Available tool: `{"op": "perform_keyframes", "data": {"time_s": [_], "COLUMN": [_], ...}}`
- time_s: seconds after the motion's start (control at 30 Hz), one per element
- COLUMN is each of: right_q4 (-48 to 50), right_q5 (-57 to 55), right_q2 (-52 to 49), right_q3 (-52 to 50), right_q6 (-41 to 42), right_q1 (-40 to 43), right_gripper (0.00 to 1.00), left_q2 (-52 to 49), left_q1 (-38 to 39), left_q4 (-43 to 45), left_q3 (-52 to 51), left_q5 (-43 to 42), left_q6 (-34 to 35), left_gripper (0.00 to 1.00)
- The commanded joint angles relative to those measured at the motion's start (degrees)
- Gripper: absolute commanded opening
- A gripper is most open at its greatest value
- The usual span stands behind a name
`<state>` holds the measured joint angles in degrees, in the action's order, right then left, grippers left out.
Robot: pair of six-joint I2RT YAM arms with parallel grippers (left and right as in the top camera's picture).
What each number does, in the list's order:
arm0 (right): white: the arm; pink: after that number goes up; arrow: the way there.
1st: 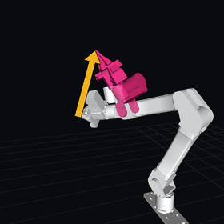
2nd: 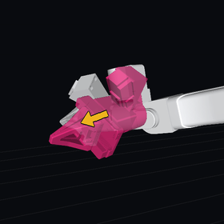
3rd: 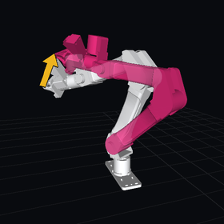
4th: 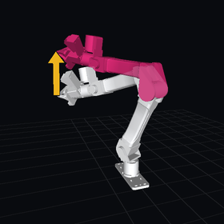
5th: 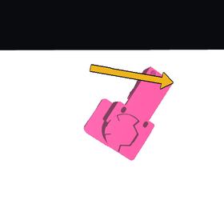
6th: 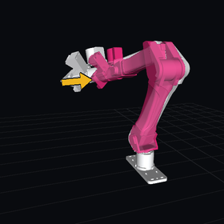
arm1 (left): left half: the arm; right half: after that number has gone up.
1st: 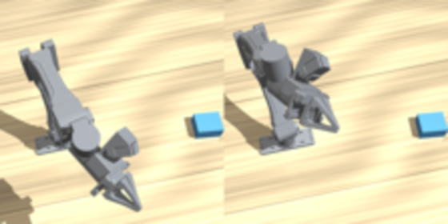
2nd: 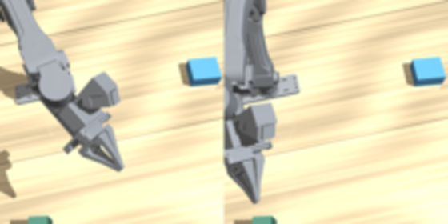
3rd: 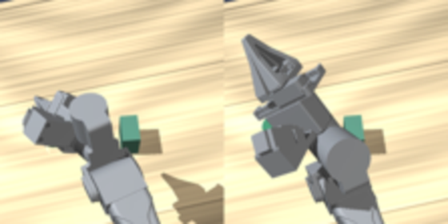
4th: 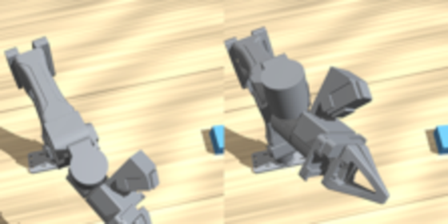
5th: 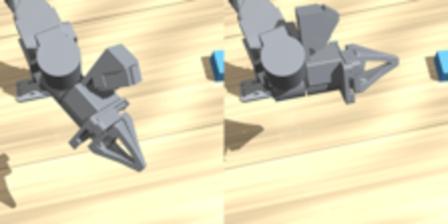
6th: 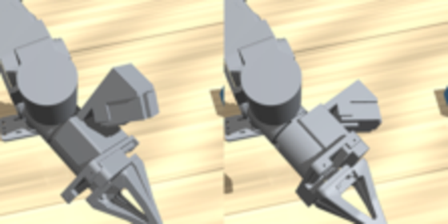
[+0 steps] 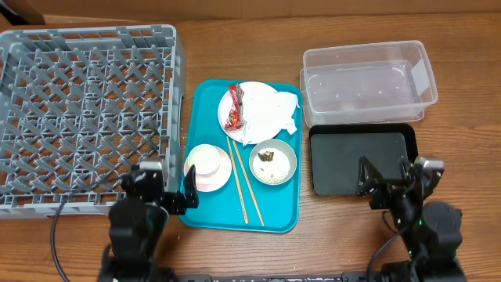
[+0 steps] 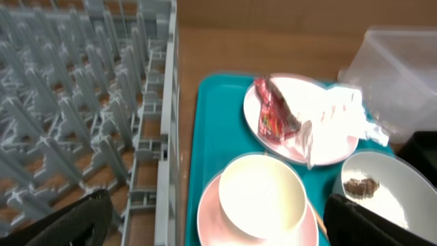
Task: Sort waste into correct bins and load items into the dishwasher
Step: 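Move right gripper to the white plate and grasp the red wrapper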
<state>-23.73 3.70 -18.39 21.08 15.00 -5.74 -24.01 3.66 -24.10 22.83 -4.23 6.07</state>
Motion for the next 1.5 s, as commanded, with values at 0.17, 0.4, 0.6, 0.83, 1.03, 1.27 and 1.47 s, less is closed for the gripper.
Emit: {"op": "perform_keyframes", "data": {"time_s": [0.17, 0.4, 0.6, 0.83, 1.03, 1.27, 1.47], "right_q4": [-8.81, -25.70, -30.71, -30.53, -32.46, -37.16, -33.59], "right_q5": [3.91, 4.33, 10.12, 10.14, 9.38, 3.61, -2.80], "right_q2": [-20.24, -40.37, -49.66, -49.94, -52.41, -64.59, -74.34], "right_q3": [16.13, 34.93, 40.17, 41.62, 47.10, 62.71, 71.84], "right_q6": [0.24, -0.17, -0.17, -0.22, -0.22, -3.30, -4.79], "right_q1": [-0.31, -0.31, -0.31, -0.33, -1.18, -9.79, -17.81], "right_gripper": [1.00, 1.00, 1.00, 0.93, 0.89, 0.95, 0.97], "left_q2": [-20.11, -32.98, -35.39, -35.56, -36.63, -37.07, -37.07], "left_q1": [0.02, 0.00, 0.02, -0.15, -5.57, -10.78, -10.82], "left_q4": [-16.00, -31.23, -33.51, -33.83, -37.40, -38.64, -38.53], "left_q3": [21.86, 34.47, 35.76, 35.89, 38.12, 39.19, 39.19], "left_q5": [0.11, -0.20, -2.21, -1.99, -1.99, -1.60, -1.55], "left_q6": [0.76, 0.79, 0.83, 0.81, 0.79, 0.11, 0.15], "left_gripper": [1.00, 1.00, 1.00, 1.00, 1.00, 1.00, 1.00]}}
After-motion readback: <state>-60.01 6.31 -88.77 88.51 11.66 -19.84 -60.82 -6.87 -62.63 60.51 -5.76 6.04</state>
